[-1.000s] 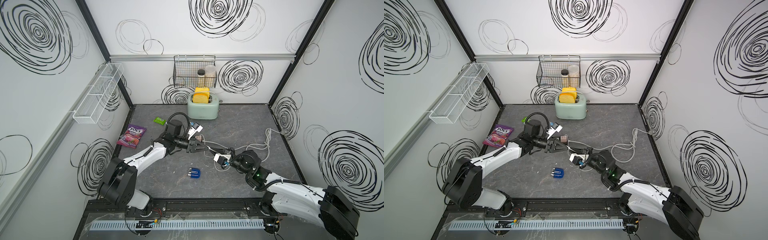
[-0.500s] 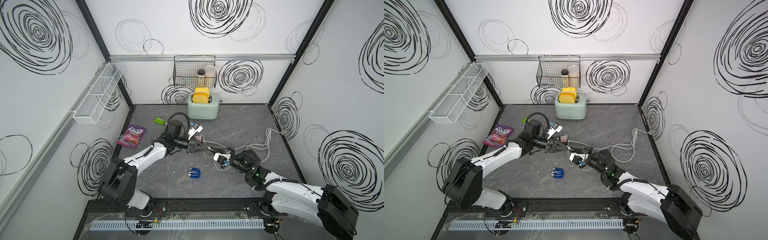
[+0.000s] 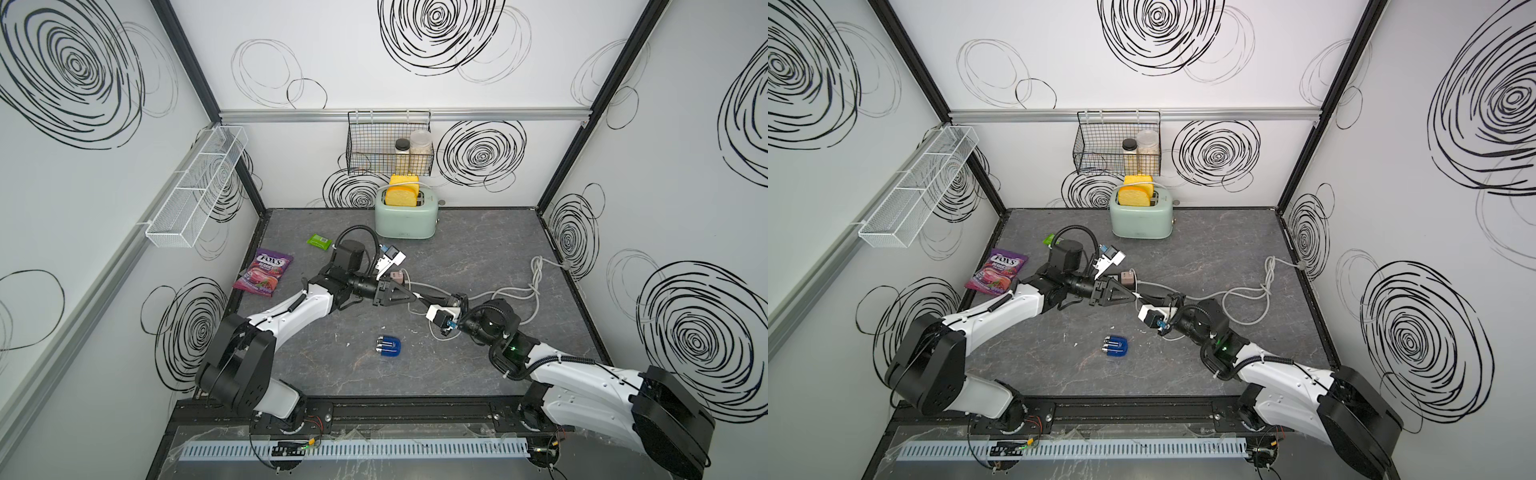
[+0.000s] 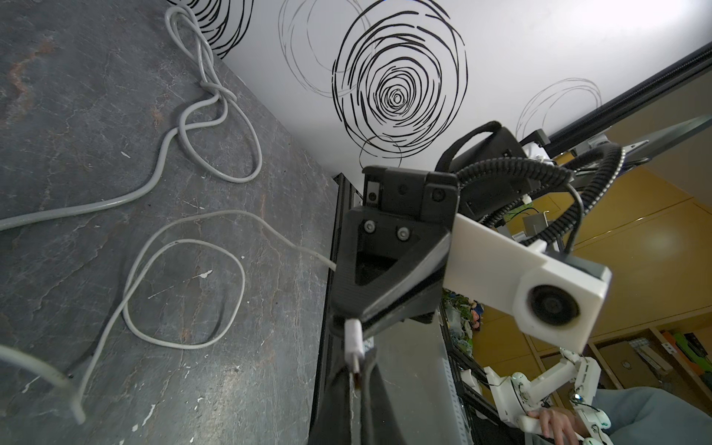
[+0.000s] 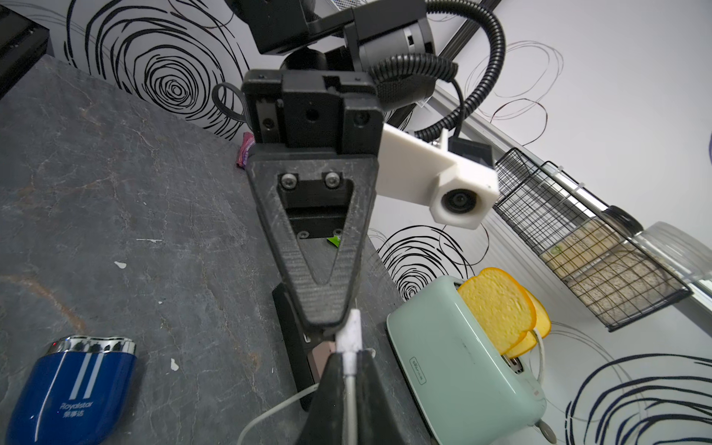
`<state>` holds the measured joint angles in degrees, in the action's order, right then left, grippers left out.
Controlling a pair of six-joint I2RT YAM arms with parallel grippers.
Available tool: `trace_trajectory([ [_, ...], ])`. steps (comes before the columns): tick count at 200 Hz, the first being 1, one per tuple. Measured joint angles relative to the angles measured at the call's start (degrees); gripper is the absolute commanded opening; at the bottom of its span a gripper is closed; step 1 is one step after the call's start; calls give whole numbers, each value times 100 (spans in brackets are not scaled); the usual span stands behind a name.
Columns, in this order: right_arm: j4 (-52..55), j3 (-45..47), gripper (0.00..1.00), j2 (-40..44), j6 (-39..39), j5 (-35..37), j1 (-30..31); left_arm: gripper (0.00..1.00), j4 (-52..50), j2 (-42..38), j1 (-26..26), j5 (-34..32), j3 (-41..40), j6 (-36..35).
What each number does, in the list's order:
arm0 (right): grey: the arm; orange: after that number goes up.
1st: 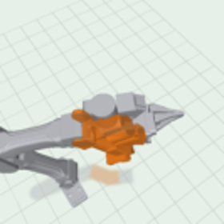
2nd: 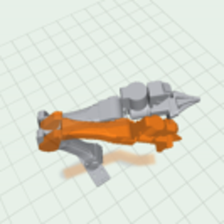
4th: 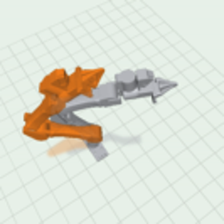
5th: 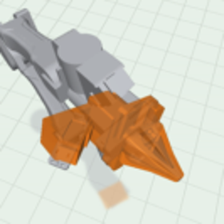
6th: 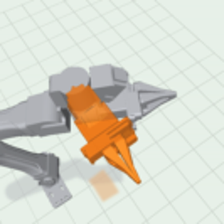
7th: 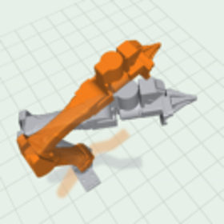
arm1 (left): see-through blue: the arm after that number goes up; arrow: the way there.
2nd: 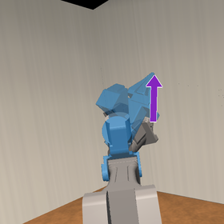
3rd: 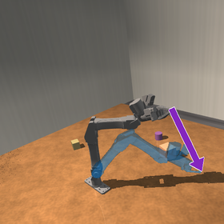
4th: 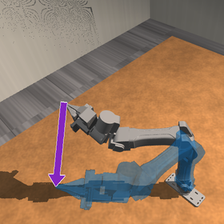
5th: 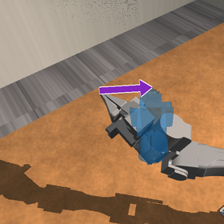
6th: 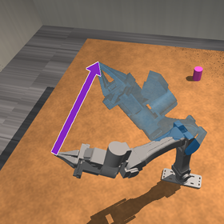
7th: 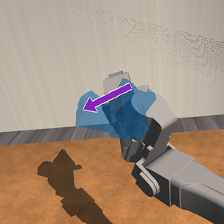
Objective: Charge the electric shaver
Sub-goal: Pick up the charging cable from the center of the board.
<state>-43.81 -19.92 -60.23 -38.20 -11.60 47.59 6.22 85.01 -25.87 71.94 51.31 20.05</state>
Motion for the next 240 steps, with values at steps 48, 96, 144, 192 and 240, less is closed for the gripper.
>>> trace_trajectory([
  [48, -59, -13, 0, -90, 2, -15, 9, 0, -33, 0, -92, 216, -2, 11],
  [96, 103, -13, 0, 13, 35, 52, 22, 47, -236, -31, 66, 271, 4, -98],
  [144, 946, -153, 0, 857, 739, 271, -474, 86, -1231, -1010, 817, -896, 4, -1296],
  [192, 1928, -382, 0, 1663, 1388, 437, -1226, 97, -1803, -2627, -323, -2977, -544, -4052],
  [240, 2599, -424, 0, 2048, 1552, 330, -1633, 97, -2741, -1974, -1073, -4448, -953, -5864],
])
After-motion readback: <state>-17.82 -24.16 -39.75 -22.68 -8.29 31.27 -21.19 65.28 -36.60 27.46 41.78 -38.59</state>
